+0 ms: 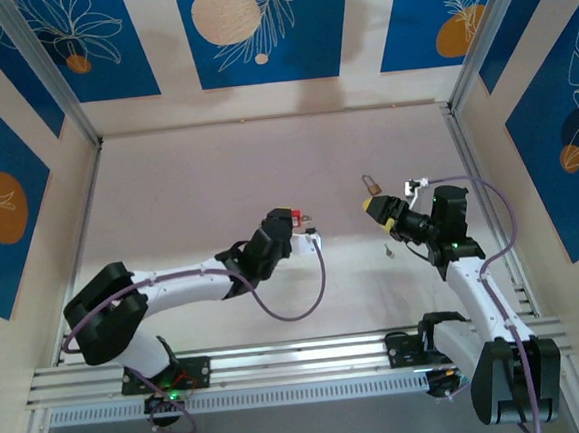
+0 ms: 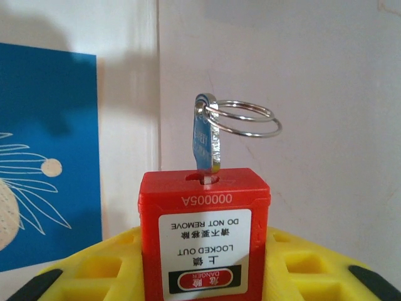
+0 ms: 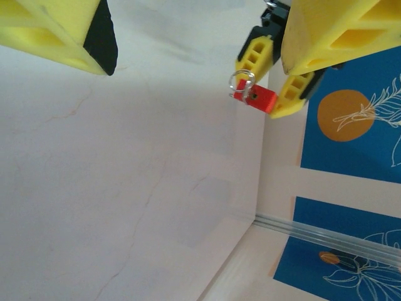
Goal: Unlock with the key
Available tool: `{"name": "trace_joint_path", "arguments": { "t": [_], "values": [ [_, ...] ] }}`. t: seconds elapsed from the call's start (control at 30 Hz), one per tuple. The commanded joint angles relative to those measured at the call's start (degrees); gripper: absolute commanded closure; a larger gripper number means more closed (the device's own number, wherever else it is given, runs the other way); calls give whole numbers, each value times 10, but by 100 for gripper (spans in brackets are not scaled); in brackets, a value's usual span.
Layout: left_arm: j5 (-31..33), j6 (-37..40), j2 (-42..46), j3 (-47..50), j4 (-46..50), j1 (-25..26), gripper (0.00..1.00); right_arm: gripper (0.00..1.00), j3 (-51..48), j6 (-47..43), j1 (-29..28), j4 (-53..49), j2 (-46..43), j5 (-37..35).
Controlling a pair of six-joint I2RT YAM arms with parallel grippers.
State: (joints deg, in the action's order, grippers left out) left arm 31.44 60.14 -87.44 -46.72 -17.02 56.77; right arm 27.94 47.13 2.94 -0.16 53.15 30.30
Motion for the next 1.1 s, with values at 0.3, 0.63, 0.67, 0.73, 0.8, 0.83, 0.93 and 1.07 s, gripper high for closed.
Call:
{"name": "trace_joint_path", "arguments": {
  "t": [0.3, 0.63, 0.67, 0.73, 0.8, 0.83, 0.93, 1.07],
  "values": [
    [-87, -91, -9, -58, 187, -25, 68, 30, -12, -30, -6, 15, 19, -27],
    [-139, -140, -29, -77, 259, -61, 68, 30, -15, -43, -9, -8, 7, -32],
    [-147, -146, -31, -79, 265, -65, 68, 30, -16, -42, -9, -7, 5, -33],
    [-155, -150, -38, -83, 271, -70, 68, 30, -19, -42, -9, -6, 4, -32],
    [-153, -149, -47, -86, 274, -70, 68, 30, -20, -41, -10, -3, 6, -26],
    [-152, -148, -51, -88, 276, -70, 68, 30, -21, -41, -10, -3, 6, -23],
    [-148, -141, -64, -90, 276, -73, 68, 29, -19, -41, -11, -4, 5, -23],
    [-148, -139, -81, -101, 286, -79, 68, 29, -19, -41, -12, -4, 6, -22]
  ]
}}
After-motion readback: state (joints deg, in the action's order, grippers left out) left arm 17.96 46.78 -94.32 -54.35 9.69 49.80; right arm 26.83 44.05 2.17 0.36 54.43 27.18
